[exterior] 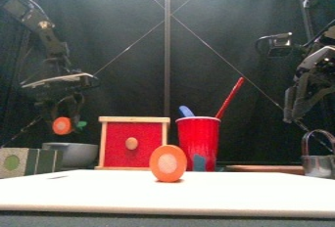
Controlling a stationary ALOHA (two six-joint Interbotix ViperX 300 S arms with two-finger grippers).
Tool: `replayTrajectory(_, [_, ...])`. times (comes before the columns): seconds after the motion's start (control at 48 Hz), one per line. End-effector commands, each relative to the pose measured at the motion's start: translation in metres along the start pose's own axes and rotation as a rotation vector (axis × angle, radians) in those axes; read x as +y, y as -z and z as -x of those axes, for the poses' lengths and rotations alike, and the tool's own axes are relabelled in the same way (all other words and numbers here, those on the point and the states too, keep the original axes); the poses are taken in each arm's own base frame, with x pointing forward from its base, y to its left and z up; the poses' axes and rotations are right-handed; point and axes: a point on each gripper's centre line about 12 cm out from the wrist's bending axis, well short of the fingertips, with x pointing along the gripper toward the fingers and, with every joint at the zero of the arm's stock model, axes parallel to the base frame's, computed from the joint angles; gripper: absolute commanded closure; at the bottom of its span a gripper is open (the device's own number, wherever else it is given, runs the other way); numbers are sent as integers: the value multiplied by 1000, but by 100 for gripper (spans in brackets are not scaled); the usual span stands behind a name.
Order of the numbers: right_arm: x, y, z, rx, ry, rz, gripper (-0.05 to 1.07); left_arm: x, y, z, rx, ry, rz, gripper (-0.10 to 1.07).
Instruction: Place carrot top in bowl
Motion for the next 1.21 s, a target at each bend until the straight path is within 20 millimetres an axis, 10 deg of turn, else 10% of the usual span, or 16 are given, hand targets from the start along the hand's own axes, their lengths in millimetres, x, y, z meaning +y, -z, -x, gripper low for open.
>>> replayTrajectory(0.0, [0,-9,3,-25,-2,-10,18,-4,-5,-5,0,-17,-15,6])
replayTrajectory(0.208, [1,-10,3,-28,-9,-22,18,-7,-11,-9,26,-106,-46,-5])
replayTrajectory(0.438, [0,-9,3,-24,-7,-19,18,-44,-19,41,-33,-9,-73,-5])
replayTrajectory(0.771, [-3,-8,3,-23,6,-31,18,-171,72,55,171,125,-200,-5])
replayTrajectory(1.188, [-4,-6,2,-16,11,-25,18,-242,150,32,244,24,-63,-5])
